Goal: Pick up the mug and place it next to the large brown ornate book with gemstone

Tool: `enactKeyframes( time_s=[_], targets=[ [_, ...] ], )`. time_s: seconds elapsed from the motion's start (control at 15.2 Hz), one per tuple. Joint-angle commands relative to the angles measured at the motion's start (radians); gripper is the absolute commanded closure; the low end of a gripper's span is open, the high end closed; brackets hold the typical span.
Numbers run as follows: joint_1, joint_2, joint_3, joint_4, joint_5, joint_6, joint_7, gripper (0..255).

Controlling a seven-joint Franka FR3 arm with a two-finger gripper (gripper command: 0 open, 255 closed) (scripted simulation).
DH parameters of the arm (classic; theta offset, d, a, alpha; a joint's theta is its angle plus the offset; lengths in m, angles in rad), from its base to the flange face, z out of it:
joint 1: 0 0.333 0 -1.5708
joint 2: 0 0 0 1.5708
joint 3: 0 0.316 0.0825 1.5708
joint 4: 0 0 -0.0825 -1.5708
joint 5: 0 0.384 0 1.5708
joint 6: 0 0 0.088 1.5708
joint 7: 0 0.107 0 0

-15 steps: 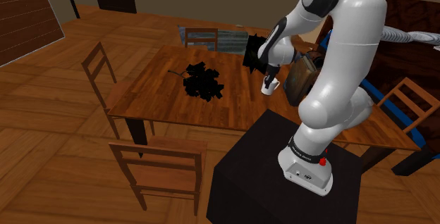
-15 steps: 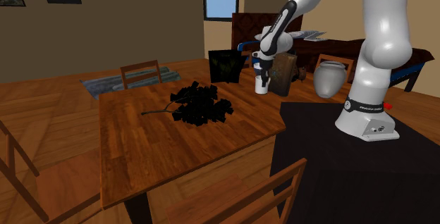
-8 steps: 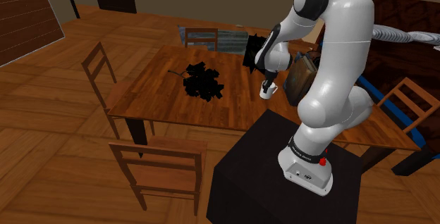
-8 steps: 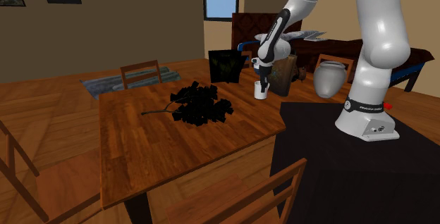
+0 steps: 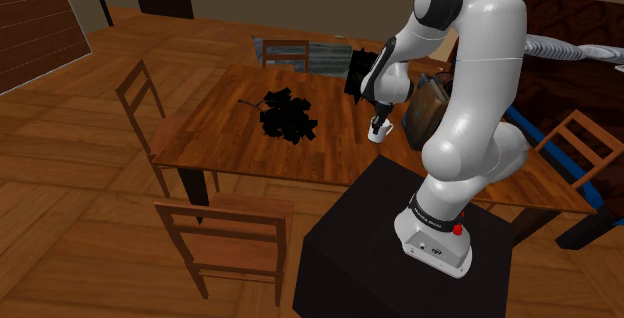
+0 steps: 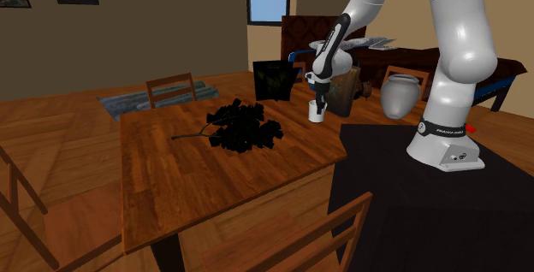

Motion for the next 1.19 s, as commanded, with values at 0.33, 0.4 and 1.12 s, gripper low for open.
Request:
enactKeyframes(
  time_s=[0.33, 0.4, 1.12],
  targets=[
    [0.0, 0.0, 0.0, 0.0, 0.0, 0.0, 0.0, 0],
    [0.0, 0.0, 0.0, 0.0, 0.0, 0.0, 0.0, 0],
    [0.07, -0.138, -0.084, -0.028, -0.101, -0.105, 0.074, 0]
  ],
)
